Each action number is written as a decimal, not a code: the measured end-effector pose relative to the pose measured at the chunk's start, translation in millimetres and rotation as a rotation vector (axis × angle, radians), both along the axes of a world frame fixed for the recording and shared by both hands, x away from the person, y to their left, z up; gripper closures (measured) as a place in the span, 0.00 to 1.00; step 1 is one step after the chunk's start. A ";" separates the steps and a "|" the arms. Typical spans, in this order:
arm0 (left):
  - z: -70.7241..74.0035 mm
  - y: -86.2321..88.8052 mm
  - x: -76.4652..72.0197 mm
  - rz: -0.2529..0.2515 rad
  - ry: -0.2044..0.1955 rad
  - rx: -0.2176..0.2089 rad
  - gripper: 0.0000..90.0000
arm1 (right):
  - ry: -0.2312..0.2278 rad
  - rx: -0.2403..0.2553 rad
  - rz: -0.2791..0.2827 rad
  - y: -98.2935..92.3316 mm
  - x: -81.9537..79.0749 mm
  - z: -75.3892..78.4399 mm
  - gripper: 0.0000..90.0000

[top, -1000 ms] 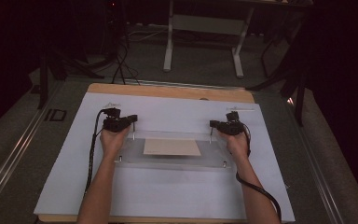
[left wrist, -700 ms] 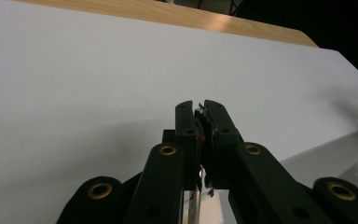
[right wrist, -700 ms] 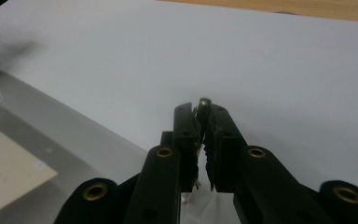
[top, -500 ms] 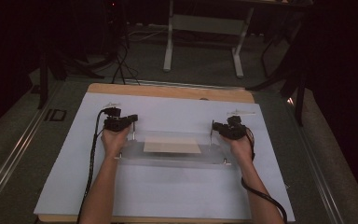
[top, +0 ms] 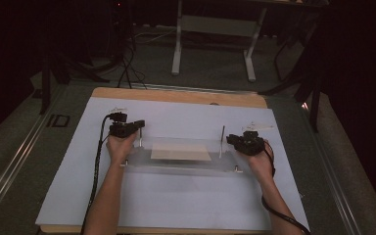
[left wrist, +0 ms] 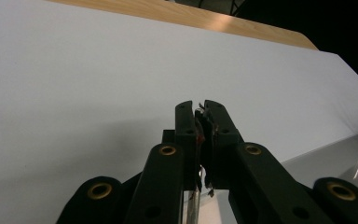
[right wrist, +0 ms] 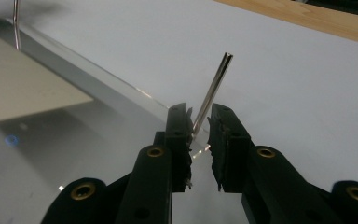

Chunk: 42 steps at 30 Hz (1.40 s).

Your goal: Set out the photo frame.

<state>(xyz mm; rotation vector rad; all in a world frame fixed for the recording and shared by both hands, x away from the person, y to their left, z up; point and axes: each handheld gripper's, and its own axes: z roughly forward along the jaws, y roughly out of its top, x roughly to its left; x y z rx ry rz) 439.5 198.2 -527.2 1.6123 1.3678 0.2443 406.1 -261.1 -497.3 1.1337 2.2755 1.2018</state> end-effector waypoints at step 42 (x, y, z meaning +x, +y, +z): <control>1.4 0.4 4.9 0.001 0.041 -0.013 0.95 | -0.221 -0.083 0.221 4.8 -40.9 -14.2 0.56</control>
